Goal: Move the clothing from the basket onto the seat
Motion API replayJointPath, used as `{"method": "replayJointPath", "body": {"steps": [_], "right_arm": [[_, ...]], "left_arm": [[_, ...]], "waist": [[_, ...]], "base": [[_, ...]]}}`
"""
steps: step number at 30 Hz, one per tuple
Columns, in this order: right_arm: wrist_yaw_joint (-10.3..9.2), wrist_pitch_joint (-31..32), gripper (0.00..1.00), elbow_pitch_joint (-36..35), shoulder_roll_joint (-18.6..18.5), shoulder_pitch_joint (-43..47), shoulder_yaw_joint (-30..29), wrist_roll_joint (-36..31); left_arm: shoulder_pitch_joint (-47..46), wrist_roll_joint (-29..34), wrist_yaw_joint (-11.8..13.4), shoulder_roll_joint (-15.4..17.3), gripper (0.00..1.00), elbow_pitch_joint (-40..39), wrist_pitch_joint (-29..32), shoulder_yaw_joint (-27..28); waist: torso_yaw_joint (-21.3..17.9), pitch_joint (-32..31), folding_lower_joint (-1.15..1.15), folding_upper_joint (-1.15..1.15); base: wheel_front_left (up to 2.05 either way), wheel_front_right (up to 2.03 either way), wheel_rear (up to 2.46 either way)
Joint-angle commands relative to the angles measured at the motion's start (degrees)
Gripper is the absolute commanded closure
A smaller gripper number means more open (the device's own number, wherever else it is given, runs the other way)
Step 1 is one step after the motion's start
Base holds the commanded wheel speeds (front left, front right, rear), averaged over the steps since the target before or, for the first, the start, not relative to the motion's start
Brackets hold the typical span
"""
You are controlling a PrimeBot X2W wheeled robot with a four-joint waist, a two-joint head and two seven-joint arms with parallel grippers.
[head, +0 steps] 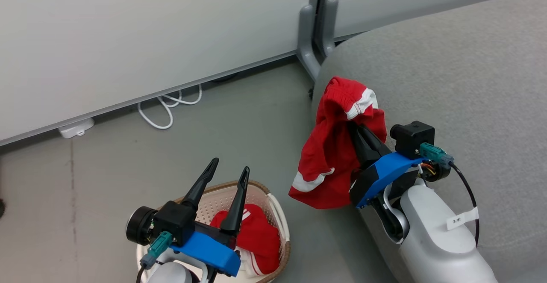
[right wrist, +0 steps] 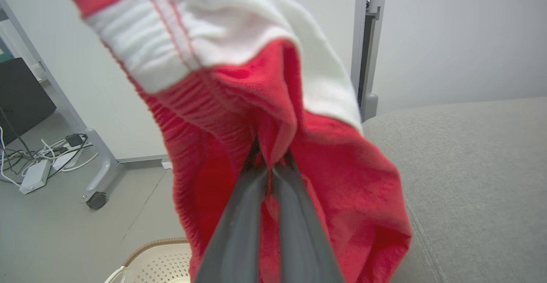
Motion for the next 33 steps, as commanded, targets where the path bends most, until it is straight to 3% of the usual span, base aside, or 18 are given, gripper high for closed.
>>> {"method": "replayJointPath", "body": {"steps": [1,16,24,33], "right_arm": [[0.02,-0.4,1.0,-0.4,0.0,0.0,0.2,0.5],[0.03,-1.6,1.0,0.3,0.0,0.3,0.8,3.1],[0.03,-1.9,1.0,-0.7,0.0,1.5,-2.3,2.0],[0.02,-2.0,1.0,-1.6,0.0,1.6,-2.2,3.0]], "left_arm": [[-0.9,0.2,-0.3,0.5,0.0,-0.3,-0.3,0.2],[-2.1,0.7,-0.2,2.8,0.0,-1.1,-0.3,-0.6],[-4.8,-0.5,-0.2,3.4,0.0,0.2,-0.3,-4.4],[-5.5,-1.1,-0.2,4.2,0.0,0.4,-0.3,-4.9]], "waist": [[-4.0,0.9,0.0,0.0],[-18.4,3.4,0.0,0.0],[-19.0,4.5,0.0,0.0],[-18.9,5.2,0.0,0.0]], "base": [[0.0,0.0,0.0],[0.0,0.0,0.0],[0.0,0.0,0.0],[0.0,0.0,0.0]]}}
